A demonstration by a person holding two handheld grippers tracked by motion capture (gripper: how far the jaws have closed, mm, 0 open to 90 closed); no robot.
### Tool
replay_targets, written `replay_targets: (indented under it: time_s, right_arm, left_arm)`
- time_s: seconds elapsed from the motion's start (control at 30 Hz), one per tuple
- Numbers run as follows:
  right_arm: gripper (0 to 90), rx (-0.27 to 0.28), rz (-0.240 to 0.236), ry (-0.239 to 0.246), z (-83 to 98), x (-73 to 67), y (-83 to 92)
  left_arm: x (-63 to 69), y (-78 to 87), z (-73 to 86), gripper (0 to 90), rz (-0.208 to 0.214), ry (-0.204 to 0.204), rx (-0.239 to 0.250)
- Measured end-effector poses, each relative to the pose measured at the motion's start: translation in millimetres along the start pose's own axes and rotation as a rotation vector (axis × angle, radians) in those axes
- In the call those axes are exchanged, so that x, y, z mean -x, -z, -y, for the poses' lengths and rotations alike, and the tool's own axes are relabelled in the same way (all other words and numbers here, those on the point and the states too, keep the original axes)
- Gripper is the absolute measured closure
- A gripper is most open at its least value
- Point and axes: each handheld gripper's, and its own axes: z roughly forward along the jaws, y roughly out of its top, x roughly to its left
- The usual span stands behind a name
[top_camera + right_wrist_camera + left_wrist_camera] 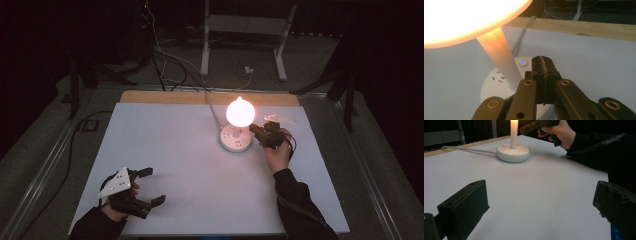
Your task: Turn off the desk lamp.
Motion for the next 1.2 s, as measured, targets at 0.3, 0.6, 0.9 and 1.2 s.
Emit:
replay_targets:
  time_s: [0.3,0.6,0.9,1.2]
  right_arm:
    - [89.8,-0.013,0.002,0.005,3.2,-0.1,-3.5]
    - [89.8,-0.046,0.011,0.020,12.7,0.5,-11.1]
    - [89.7,-0.070,0.025,0.050,19.2,-3.7,-18.0]
    - [89.8,-0.084,0.033,0.056,23.5,-3.5,-22.1]
  left_arm:
    - [0.1,-0.1,0.3,0.5,-0.001,0.000,-0.006]
    - [0.4,-0.2,0.2,0.5,0.001,-0.002,-0.007]
    - [0.2,0.0,0.2,0.5,0.001,-0.001,-0.006]
    - [-0.1,-0.3,0.4,0.5,0.002,-0.001,-0.008]
